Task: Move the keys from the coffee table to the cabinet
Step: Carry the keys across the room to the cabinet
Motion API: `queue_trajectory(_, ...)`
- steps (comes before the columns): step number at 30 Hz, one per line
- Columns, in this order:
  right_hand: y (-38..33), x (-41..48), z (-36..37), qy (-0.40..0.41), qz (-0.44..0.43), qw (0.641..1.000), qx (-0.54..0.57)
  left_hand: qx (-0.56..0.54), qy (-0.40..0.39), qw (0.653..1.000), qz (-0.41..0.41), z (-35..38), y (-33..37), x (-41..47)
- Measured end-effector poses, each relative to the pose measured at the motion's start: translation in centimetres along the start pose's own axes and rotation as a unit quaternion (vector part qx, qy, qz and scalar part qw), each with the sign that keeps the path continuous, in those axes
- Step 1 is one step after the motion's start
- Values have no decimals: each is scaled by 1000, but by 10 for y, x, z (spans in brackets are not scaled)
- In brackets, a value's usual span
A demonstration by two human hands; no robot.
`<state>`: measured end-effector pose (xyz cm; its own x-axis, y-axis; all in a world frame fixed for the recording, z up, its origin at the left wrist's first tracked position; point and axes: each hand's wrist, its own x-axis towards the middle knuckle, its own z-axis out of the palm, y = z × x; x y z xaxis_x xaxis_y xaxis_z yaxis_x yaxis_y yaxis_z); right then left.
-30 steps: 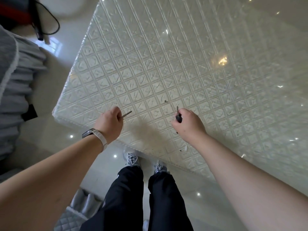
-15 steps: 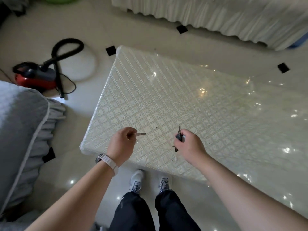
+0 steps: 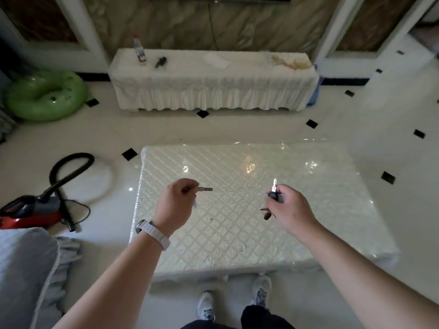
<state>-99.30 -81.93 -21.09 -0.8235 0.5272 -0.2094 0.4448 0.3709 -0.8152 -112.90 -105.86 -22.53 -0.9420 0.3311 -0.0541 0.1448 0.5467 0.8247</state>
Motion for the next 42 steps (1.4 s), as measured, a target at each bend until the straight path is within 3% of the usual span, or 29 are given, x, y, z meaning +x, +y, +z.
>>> queue_trajectory(6,-10,-43,-55,95,-16,995,21,18,-67,993,99,12,65,-1)
queue_trajectory(17,50,-126,-212,225,16,972,59,15,-206,956,209,149,212,-59)
queue_trajectory(30,205,-265,-422,343,79,929,113,-58,-315,915,246,372,393,-202)
queue_trajectory(42,285,-311,-519,424,125,884,151,-51,-395,874,279,500,478,-268)
